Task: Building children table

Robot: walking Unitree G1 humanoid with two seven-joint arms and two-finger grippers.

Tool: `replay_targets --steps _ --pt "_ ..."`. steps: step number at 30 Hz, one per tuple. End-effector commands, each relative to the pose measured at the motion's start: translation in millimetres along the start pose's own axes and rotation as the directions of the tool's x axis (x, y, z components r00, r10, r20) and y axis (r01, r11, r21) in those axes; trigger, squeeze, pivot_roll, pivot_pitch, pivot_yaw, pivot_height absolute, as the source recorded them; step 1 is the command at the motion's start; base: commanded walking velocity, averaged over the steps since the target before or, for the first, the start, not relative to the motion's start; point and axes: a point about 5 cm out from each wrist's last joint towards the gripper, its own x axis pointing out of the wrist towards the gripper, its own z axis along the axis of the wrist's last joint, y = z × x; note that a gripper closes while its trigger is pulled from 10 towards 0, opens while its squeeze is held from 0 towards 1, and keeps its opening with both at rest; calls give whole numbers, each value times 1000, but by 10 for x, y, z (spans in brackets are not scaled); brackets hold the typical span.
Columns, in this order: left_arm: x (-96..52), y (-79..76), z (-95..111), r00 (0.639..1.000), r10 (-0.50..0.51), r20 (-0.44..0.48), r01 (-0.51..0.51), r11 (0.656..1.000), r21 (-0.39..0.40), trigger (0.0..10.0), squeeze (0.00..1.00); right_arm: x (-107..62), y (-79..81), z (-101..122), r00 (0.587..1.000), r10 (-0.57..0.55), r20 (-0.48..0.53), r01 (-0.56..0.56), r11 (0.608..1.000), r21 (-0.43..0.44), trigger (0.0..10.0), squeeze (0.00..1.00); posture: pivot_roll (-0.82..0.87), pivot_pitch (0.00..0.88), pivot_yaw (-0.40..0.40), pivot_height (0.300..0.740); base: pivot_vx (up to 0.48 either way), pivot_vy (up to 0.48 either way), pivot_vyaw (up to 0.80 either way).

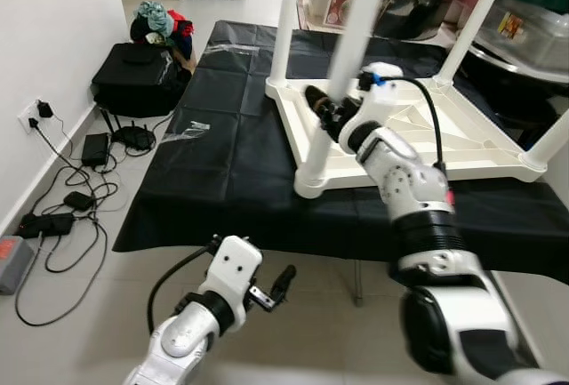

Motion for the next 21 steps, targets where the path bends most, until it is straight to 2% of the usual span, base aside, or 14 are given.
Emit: replay_targets --steps 1,2,3,6,11,12,14,15,21 --pt "6 -10 -37 1000 0 -17 0 1000 9 10000 0 19 221 -125 968 242 -69 -243 970 -9 10000 0 168 53 -122 740 0 0 0" --pt "6 -9 -36 1000 1 -17 -1 1000 10 10000 0 -15 226 -141 955 286 -83 -288 957 -19 10000 0 168 53 -122 740 0 0 0" --pt "6 -9 -36 1000 1 -17 -1 1000 10 10000 0 -15 226 -141 955 286 -83 -288 957 -19 10000 0 168 53 -122 740 0 0 0" --pt "2 -5 -32 1000 3 -16 -3 1000 12 10000 0 -138 206 -169 904 410 -119 -415 910 -16 10000 0 172 56 -122 740 0 0 0" --pt "-1 -5 -29 1000 3 -15 -3 1000 12 10000 0 -159 170 -163 896 422 -136 -429 903 -25 10000 0 171 58 -121 740 0 0 0" --pt "-2 -5 -29 1000 4 -15 -4 1000 12 10000 0 -158 153 -157 897 418 -142 -426 904 -31 3137 0 171 58 -121 740 0 0 0" --pt "-2 -5 -30 1000 5 -16 -4 1000 12 10000 0 -167 147 -152 893 424 -148 -433 901 -33 3137 0 171 58 -121 740 0 0 0" --pt "-2 -4 -32 1000 5 -17 -5 1000 11 10000 0 -167 146 -144 891 428 -150 -437 898 -38 0 0 171 61 -119 740 0 0 0" --pt "4 -3 -31 1000 6 -17 -6 1000 10 10000 0 -128 99 -129 915 377 -145 -388 920 -56 0 0 170 61 -118 740 0 0 0"
